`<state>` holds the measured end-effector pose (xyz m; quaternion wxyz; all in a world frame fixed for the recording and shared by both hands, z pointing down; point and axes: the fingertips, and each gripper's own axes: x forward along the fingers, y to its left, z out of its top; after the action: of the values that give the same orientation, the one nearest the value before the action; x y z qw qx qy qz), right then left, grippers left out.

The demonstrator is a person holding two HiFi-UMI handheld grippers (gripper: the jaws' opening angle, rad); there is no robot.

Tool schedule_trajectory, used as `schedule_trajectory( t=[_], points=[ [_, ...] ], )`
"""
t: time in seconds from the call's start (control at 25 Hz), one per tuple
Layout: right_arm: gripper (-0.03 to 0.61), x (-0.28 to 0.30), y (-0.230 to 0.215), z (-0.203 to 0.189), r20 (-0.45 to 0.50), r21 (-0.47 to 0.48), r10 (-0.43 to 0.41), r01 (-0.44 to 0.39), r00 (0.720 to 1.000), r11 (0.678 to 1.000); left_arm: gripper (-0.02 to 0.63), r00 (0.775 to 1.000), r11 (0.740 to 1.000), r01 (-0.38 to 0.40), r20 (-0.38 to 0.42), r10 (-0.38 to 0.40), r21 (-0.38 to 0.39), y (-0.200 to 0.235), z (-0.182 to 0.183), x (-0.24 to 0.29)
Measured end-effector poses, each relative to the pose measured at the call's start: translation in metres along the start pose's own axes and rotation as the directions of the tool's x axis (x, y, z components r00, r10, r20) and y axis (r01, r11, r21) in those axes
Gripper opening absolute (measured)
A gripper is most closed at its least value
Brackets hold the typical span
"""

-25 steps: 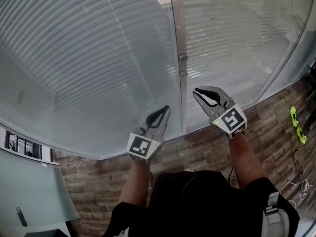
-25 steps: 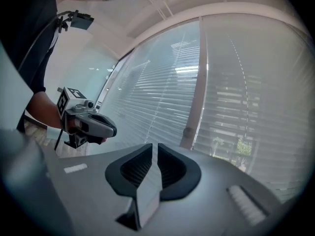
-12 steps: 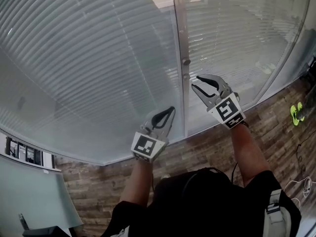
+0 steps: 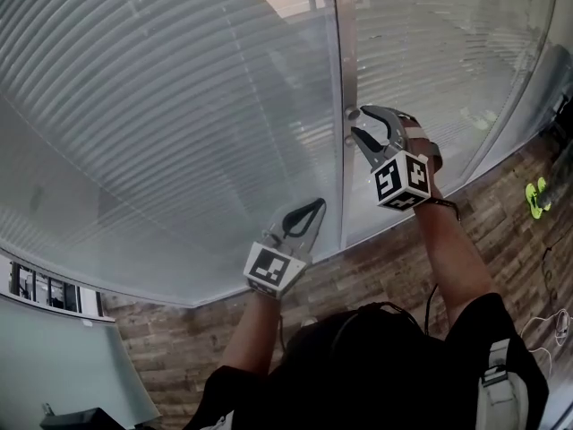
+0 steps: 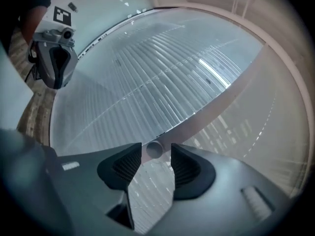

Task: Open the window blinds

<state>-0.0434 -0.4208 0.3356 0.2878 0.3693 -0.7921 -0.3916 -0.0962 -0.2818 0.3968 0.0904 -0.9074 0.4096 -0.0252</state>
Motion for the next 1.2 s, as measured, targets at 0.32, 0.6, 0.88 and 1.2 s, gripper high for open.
schedule_trajectory(
  t=[0.32,0.6,0.88,1.2],
  points=[
    [0.179,0.02,0.002,-0.007,-0.097,-0.074,-0.048,0.041,0.994,0.996,0.005,1.0,1.0,0.01,0.016,-0.01,-0.017,0.014,0.004,-0.013],
    [0.129,0.03,0.001,-0.008,-0.123,-0.113,-0.092,0.078,0.988,0.991,0.003,1.0,1.0,0.003,0.022,-0.003,-0.019,0.025,0.002,-0.02],
    [0.127,0.027,0.0,-0.008,-0.114,-0.027,-0.095,0.092,0.989,0.995,0.005,1.0,1.0,0.022,-0.008,-0.022,-0.016,0.024,-0.003,-0.02],
    [0.126,0.024,-0.004,-0.009,-0.079,0.284,-0.073,0.092,0.994,0.954,0.005,0.999,0.999,0.044,-0.023,-0.045,-0.026,0.019,-0.002,-0.017]
  ],
)
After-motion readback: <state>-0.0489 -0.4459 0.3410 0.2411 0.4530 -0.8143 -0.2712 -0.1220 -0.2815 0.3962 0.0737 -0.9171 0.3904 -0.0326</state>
